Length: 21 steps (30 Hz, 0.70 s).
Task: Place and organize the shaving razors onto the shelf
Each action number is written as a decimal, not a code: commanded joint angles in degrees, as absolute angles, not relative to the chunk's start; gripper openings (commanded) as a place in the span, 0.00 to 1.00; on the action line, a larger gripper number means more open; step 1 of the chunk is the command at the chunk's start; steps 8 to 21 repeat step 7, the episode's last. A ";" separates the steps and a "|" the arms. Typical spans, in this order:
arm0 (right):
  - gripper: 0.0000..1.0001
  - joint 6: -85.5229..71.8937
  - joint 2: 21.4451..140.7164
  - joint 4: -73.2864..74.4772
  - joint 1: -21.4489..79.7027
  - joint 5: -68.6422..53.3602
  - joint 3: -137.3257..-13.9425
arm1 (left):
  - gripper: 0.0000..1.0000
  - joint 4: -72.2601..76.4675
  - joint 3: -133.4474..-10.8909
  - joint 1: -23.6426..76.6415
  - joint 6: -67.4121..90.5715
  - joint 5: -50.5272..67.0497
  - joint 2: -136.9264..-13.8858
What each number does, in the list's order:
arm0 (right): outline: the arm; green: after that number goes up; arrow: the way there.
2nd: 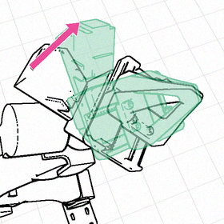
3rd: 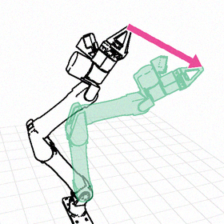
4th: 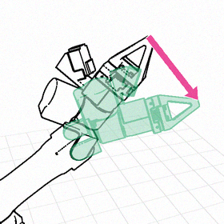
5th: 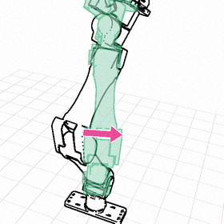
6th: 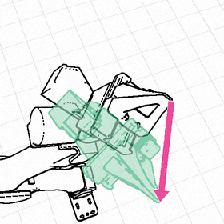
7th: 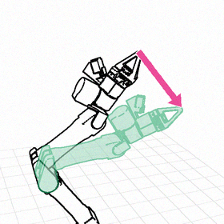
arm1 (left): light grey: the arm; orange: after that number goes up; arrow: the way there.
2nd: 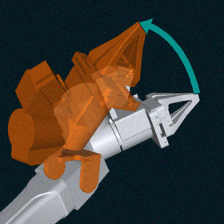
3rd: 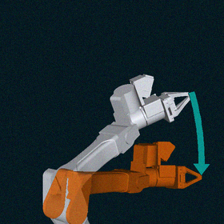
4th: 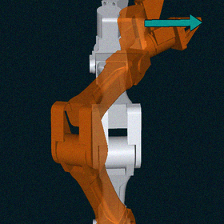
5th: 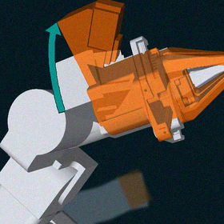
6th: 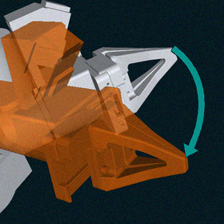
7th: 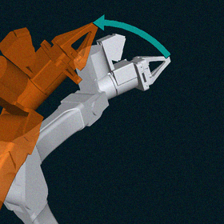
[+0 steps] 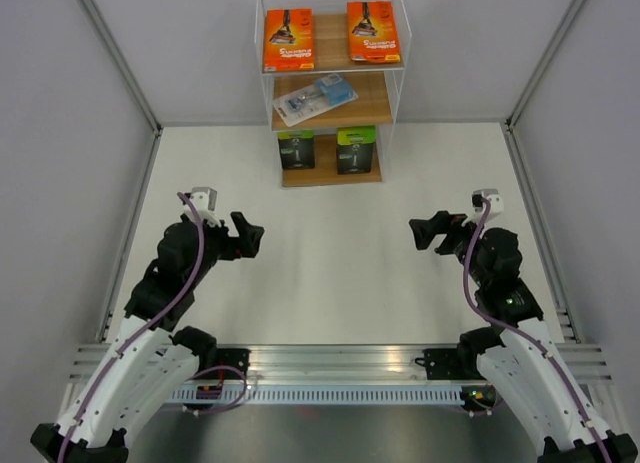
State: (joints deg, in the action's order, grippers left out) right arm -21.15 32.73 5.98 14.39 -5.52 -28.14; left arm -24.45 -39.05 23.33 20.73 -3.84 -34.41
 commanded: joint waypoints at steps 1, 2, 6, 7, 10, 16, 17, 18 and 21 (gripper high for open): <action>0.98 -23.73 30.33 2.55 14.33 -5.62 -27.07 | 1.00 -20.21 -39.29 23.12 18.46 -2.55 -33.75; 0.98 -23.90 30.06 2.46 14.24 -5.71 -26.98 | 1.00 -20.21 -39.37 23.12 18.46 -2.55 -33.84; 0.98 -23.56 29.01 3.43 14.33 -6.06 -27.68 | 1.00 -20.21 -39.20 23.12 18.98 -3.42 -33.49; 0.98 -23.21 28.66 3.78 14.33 -6.41 -28.03 | 1.00 -20.21 -38.85 23.12 20.38 -4.73 -33.49; 0.98 -23.21 28.66 3.78 14.33 -6.41 -28.03 | 1.00 -20.21 -38.85 23.12 20.38 -4.73 -33.49; 0.98 -23.21 28.66 3.78 14.33 -6.41 -28.03 | 1.00 -20.21 -38.85 23.12 20.38 -4.73 -33.49; 0.98 -23.21 28.66 3.78 14.33 -6.41 -28.03 | 1.00 -20.21 -38.85 23.12 20.38 -4.73 -33.49; 0.98 -23.21 28.66 3.78 14.33 -6.41 -28.03 | 1.00 -20.21 -38.85 23.12 20.38 -4.73 -33.49; 0.98 -23.21 28.66 3.78 14.33 -6.41 -28.03 | 1.00 -20.21 -38.85 23.12 20.38 -4.73 -33.49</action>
